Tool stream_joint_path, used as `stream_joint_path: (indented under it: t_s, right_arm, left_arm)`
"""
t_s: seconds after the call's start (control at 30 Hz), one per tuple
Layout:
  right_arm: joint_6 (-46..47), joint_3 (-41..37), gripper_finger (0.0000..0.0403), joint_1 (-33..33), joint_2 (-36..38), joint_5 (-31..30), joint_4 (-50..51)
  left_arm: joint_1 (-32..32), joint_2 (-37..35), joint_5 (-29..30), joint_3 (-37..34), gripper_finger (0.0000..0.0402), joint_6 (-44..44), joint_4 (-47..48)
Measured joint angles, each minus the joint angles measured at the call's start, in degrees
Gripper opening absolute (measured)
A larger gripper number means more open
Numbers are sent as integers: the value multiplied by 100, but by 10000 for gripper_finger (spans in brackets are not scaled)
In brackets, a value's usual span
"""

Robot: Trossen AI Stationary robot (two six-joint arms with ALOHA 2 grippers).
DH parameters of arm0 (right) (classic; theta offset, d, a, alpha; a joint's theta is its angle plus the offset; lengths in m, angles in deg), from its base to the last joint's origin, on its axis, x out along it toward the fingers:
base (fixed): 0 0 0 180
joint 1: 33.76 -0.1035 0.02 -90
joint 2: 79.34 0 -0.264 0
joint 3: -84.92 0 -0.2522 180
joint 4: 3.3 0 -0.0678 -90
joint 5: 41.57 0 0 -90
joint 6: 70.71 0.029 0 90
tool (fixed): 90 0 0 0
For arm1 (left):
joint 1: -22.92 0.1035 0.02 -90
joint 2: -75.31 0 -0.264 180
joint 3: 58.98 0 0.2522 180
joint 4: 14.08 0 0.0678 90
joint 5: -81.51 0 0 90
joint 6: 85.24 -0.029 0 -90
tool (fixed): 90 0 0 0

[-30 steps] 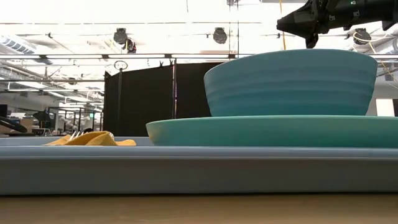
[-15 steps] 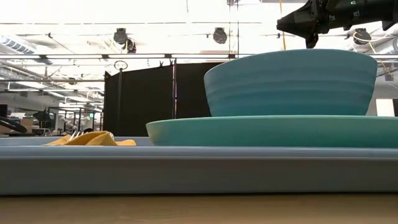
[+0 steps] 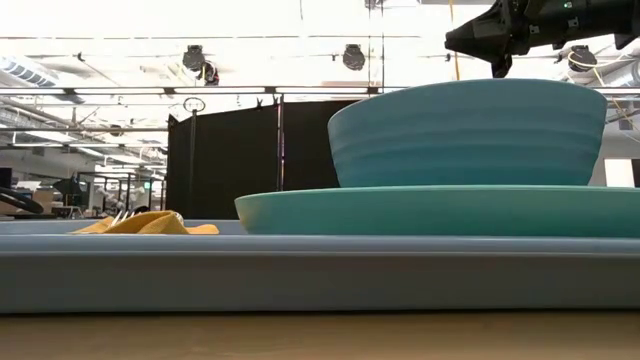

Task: Set up tray
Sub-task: Put the knife on the yellow napkin

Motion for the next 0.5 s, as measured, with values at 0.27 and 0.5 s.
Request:
stream_joint_path:
  t_s: [0.27,0.5]
  right_arm:
    - [0,0,77,1,-1,0,2]
    - [0,0,77,1,-1,1,2]
  left_arm:
    - [-4,1,-338,20,124,89,10]
    - [-26,-24,-432,20,124,155,7]
